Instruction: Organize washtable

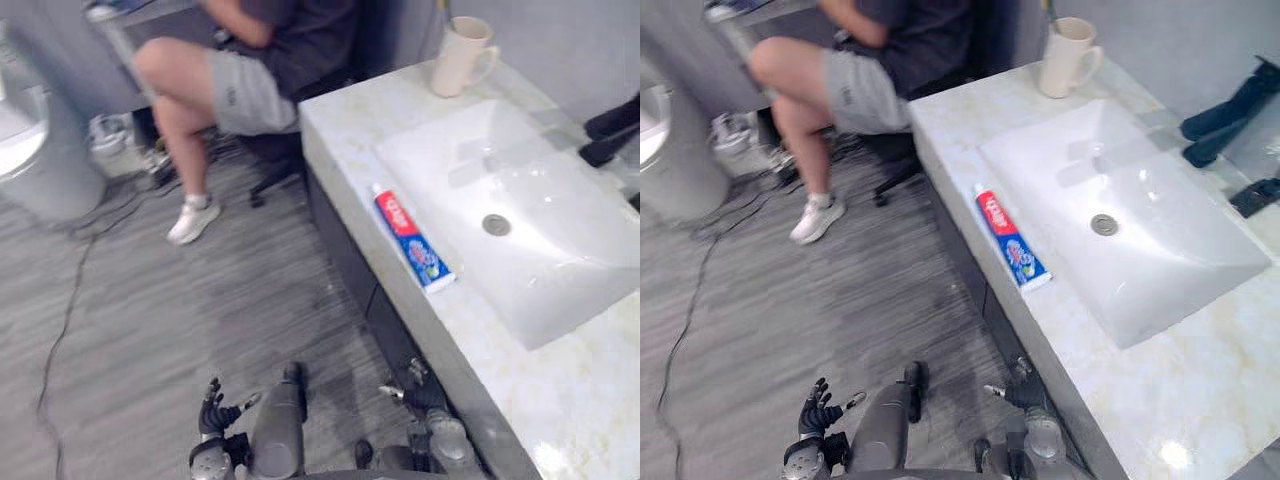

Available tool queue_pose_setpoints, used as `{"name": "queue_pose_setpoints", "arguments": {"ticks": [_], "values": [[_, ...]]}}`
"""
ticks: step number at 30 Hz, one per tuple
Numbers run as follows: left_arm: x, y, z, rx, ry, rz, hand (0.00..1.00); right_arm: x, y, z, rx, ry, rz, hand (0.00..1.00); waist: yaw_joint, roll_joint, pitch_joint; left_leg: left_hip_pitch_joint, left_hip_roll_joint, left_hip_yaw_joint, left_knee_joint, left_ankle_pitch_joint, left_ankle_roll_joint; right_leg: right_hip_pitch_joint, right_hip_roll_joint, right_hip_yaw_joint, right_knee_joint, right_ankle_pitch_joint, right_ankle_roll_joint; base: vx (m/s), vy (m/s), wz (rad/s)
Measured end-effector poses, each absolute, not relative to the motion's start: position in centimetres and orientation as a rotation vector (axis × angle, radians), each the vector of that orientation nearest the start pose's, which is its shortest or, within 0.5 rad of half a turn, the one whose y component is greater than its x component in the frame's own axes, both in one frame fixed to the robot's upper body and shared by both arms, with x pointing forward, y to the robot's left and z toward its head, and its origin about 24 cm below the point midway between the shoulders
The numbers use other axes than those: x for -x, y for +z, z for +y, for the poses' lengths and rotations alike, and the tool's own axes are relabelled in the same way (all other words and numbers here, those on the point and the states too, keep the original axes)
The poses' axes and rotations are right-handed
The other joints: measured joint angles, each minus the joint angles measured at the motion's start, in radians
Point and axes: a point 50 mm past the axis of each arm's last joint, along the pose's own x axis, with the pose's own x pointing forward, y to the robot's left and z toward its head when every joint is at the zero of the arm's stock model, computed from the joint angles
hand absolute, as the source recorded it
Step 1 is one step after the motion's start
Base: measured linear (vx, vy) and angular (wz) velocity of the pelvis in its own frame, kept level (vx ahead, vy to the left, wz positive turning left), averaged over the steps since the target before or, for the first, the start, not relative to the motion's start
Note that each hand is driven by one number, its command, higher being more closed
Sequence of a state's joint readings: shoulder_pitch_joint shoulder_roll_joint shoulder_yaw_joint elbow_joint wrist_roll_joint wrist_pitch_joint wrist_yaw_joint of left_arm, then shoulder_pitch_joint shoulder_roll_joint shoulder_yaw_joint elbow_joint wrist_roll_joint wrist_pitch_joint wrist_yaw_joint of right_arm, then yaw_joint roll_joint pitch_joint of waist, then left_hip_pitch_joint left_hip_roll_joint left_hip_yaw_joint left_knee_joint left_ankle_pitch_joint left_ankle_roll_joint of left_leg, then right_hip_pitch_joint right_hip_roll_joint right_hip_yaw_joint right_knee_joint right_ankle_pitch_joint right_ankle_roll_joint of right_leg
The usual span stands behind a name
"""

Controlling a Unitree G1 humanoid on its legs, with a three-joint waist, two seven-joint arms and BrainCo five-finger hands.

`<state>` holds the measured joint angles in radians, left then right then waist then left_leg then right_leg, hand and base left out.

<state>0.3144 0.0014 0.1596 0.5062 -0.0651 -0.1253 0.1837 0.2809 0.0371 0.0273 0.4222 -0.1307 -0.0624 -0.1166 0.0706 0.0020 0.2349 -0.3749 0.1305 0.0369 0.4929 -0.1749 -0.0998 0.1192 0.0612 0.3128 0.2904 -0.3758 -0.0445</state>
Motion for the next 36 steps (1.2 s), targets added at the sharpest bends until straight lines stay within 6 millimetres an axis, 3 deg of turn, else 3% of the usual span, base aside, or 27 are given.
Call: {"name": "queue_pose_setpoints", "arguments": {"ticks": [1, 2, 3, 4, 5, 6, 7, 9, 10, 11, 12, 13, 14, 15, 16, 18, 19, 20, 22, 23, 25, 26, 27, 29, 30, 36], "values": [[-11.1, -10.9, 21.0, 0.011, 0.455, 0.683, 0.00, -13.6, -10.3, -14.9, 0.107, -0.100, 0.663, 0.00, -0.006, -0.047, -0.022, 0.027, -0.019, 0.065, 0.047, -0.047, 0.027, -0.025, -0.044, -0.011, 0.107, -0.041, 0.054, 0.49, 0.431, -1.27], [-11.5, -10.7, 21.5, -0.007, 0.452, 0.668, 0.00, -13.2, -10.6, -15.0, 0.108, -0.101, 0.681, 0.00, -0.015, -0.071, -0.037, 0.056, -0.029, 0.117, 0.047, -0.070, 0.058, -0.092, -0.078, -0.054, 0.226, -0.030, 0.106, 0.64, 0.573, -1.45], [-11.8, -10.6, 21.3, -0.007, 0.443, 0.661, 0.00, -13.3, -10.6, -15.0, 0.111, -0.101, 0.683, 0.00, -0.033, -0.073, -0.039, 0.100, -0.031, 0.165, 0.042, -0.100, 0.086, -0.159, -0.120, -0.131, 0.365, 0.007, 0.178, 0.40, 0.413, -1.17], [-11.9, -10.6, 21.3, -0.014, 0.437, 0.663, 0.00, -13.3, -10.7, -15.0, 0.113, -0.099, 0.688, 0.00, -0.042, -0.075, -0.039, 0.141, -0.032, 0.207, 0.025, -0.115, 0.094, -0.201, -0.161, -0.206, 0.444, 0.015, 0.188, 0.38, 0.407, -1.11], [-11.8, -10.7, 21.5, -0.026, 0.431, 0.667, 0.00, -13.3, -10.9, -15.0, 0.115, -0.095, 0.698, 0.00, -0.045, -0.077, -0.039, 0.187, -0.039, 0.247, -0.003, -0.122, 0.101, -0.235, -0.213, -0.298, 0.500, 0.013, 0.167, 0.26, 0.298, -1.17], [-11.9, -10.7, 21.9, -0.046, 0.425, 0.674, 0.00, -13.5, -11.3, -15.0, 0.122, -0.090, 0.717, 0.00, -0.060, -0.072, -0.036, 0.264, -0.049, 0.301, -0.060, -0.124, 0.104, -0.274, -0.293, -0.469, 0.537, -0.004, 0.133, 0.24, 0.268, -1.07], [-12.0, -10.7, 22.0, -0.052, 0.425, 0.671, 0.00, -13.6, -11.4, -15.0, 0.127, -0.083, 0.723, 0.00, -0.064, -0.068, -0.035, 0.290, -0.050, 0.319, -0.086, -0.124, 0.104, -0.287, -0.309, -0.533, 0.536, -0.011, 0.124, 0.26, 0.298, -1.28], [-13.5, -10.2, 23.0, -0.086, 0.421, 0.643, 0.00, -14.4, -11.9, -14.7, 0.138, -0.040, 0.753, 0.00, -0.061, -0.051, -0.030, 0.369, -0.050, 0.381, -0.178, -0.121, 0.106, -0.338, -0.297, -0.777, 0.399, -0.014, 0.115, 0.25, 0.264, -1.12], [-13.8, -10.2, 23.2, -0.094, 0.419, 0.642, 0.00, -14.4, -12.0, -14.6, 0.139, -0.034, 0.758, 0.00, -0.061, -0.052, -0.030, 0.377, -0.051, 0.387, -0.187, -0.121, 0.106, -0.346, -0.282, -0.816, 0.358, -0.006, 0.101, 0.26, 0.218, -0.89], [-14.3, -10.3, 23.6, -0.104, 0.418, 0.650, 0.00, -14.4, -12.0, -14.5, 0.138, -0.020, 0.762, 0.00, -0.061, -0.055, -0.030, 0.390, -0.053, 0.401, -0.194, -0.121, 0.106, -0.374, -0.239, -0.863, 0.281, 0.028, 0.044, 0.22, 0.127, -0.91], [-14.4, -10.6, 23.8, -0.108, 0.418, 0.666, 0.00, -14.4, -12.0, -14.5, 0.134, -0.010, 0.761, 0.00, -0.062, -0.058, -0.029, 0.402, -0.064, 0.402, -0.194, -0.121, 0.105, -0.392, -0.183, -0.857, 0.196, 0.068, 0.011, 0.26, 0.141, -0.93], [-14.5, -10.6, 23.9, -0.108, 0.420, 0.668, 0.00, -14.4, -12.0, -14.5, 0.134, -0.011, 0.759, 0.00, -0.064, -0.058, -0.029, 0.409, -0.071, 0.402, -0.191, -0.122, 0.103, -0.392, -0.163, -0.857, 0.151, 0.095, 0.003, 0.23, 0.069, -0.87], [-14.6, -10.6, 23.7, -0.112, 0.406, 0.669, 0.00, -14.4, -11.8, -14.5, 0.130, -0.012, 0.751, 0.00, -0.075, -0.061, -0.029, 0.414, -0.082, 0.403, -0.153, -0.129, 0.091, -0.372, -0.128, -0.843, 0.061, 0.174, -0.042, 0.24, 0.082, -0.73], [-15.0, -10.6, 23.3, -0.107, 0.400, 0.662, 0.00, -14.6, -11.7, -14.6, 0.130, -0.013, 0.746, 0.00, -0.083, -0.060, -0.017, 0.408, -0.072, 0.403, -0.079, -0.133, 0.085, -0.334, -0.125, -0.841, 0.011, 0.241, -0.061, 0.23, 0.098, -0.73], [-15.1, -10.6, 23.1, -0.101, 0.396, 0.659, 0.00, -14.7, -11.7, -14.7, 0.134, -0.014, 0.745, 0.00, -0.083, -0.053, -0.008, 0.401, -0.060, 0.403, -0.033, -0.132, 0.083, -0.314, -0.118, -0.847, -0.011, 0.261, -0.063, 0.16, 0.147, -0.93], [-15.2, -10.8, 22.2, -0.090, 0.370, 0.665, 0.00, -15.0, -11.8, -15.3, 0.138, -0.035, 0.756, 0.00, -0.064, -0.023, 0.012, 0.368, -0.027, 0.376, 0.151, -0.113, 0.039, -0.228, -0.085, -0.790, -0.116, 0.285, -0.063, 0.06, 0.195, -0.97], [-15.1, -11.0, 21.9, -0.084, 0.359, 0.672, 0.00, -14.9, -12.0, -15.5, 0.129, -0.055, 0.764, 0.00, -0.057, -0.019, 0.010, 0.356, -0.026, 0.350, 0.171, -0.126, 0.062, -0.214, -0.083, -0.768, -0.141, 0.289, -0.064, -0.01, 0.189, -0.66], [-14.9, -11.3, 21.6, -0.081, 0.348, 0.687, 0.00, -14.8, -12.2, -16.1, 0.110, -0.120, 0.773, 0.00, -0.061, -0.015, 0.008, 0.317, -0.003, 0.272, 0.158, -0.165, 0.112, -0.205, -0.079, -0.719, -0.169, 0.296, -0.050, -0.03, 0.131, -0.50], [-14.1, -11.9, 21.2, -0.067, 0.352, 0.721, 0.00, -14.3, -12.2, -17.9, 0.126, -0.219, 0.774, 0.00, -0.057, -0.001, 0.005, 0.295, 0.033, 0.165, 0.051, -0.159, 0.091, -0.202, -0.075, -0.668, -0.191, 0.332, 0.003, -0.04, 0.137, -0.62], [-13.0, -12.4, 21.0, -0.059, 0.358, 0.759, 0.00, -14.0, -12.2, -19.3, 0.152, -0.269, 0.779, 0.00, -0.058, 0.033, -0.014, 0.301, 0.056, 0.073, -0.084, -0.144, 0.065, -0.216, -0.064, -0.622, -0.190, 0.350, 0.030, -0.03, 0.179, -0.76], [-11.5, -13.2, 20.8, -0.046, 0.372, 0.814, 0.00, -13.4, -12.4, -21.1, 0.186, -0.321, 0.802, 0.00, -0.057, 0.053, -0.027, 0.315, 0.058, 0.053, -0.146, -0.099, 0.009, -0.224, -0.048, -0.547, -0.203, 0.384, 0.070, 0.01, 0.287, -0.87], [-11.0, -13.5, 20.7, -0.046, 0.374, 0.838, 0.00, -12.9, -12.6, -21.3, 0.184, -0.343, 0.821, 0.00, -0.062, 0.052, -0.029, 0.332, 0.041, 0.070, -0.175, -0.098, 0.013, -0.211, -0.051, -0.502, -0.235, 0.404, 0.080, 0.08, 0.288, -0.63], [-10.8, -13.5, 21.1, -0.055, 0.377, 0.842, 0.00, -11.6, -13.1, -21.6, 0.171, -0.370, 0.859, 0.00, -0.068, 0.019, -0.039, 0.365, 0.009, 0.108, -0.224, -0.097, 0.012, -0.206, -0.067, -0.449, -0.260, 0.437, 0.065, 0.10, 0.177, -0.26], [-10.7, -13.5, 21.1, -0.058, 0.378, 0.845, 0.00, -10.7, -13.3, -21.9, 0.167, -0.391, 0.881, 0.00, -0.066, 0.014, -0.046, 0.394, -0.007, 0.128, -0.252, -0.094, 0.017, -0.191, -0.079, -0.425, -0.278, 0.455, 0.068, 0.08, 0.135, -0.22], [-9.7, -14.2, 20.1, -0.030, 0.368, 0.901, 0.00, -9.2, -13.7, -23.3, 0.083, -0.505, 0.932, 0.00, -0.054, 0.031, -0.124, 0.521, -0.022, 0.132, -0.388, -0.041, 0.028, -0.126, -0.062, -0.372, -0.341, 0.480, 0.071, 0.02, 0.045, -0.10], [-9.7, -14.2, 20.1, -0.029, 0.368, 0.903, 0.00, -9.3, -13.7, -23.4, 0.077, -0.508, 0.930, 0.00, -0.054, 0.031, -0.124, 0.521, -0.022, 0.132, -0.389, -0.041, 0.028, -0.125, -0.063, -0.373, -0.345, 0.480, 0.071, 0.00, 0.000, 0.00]]}}
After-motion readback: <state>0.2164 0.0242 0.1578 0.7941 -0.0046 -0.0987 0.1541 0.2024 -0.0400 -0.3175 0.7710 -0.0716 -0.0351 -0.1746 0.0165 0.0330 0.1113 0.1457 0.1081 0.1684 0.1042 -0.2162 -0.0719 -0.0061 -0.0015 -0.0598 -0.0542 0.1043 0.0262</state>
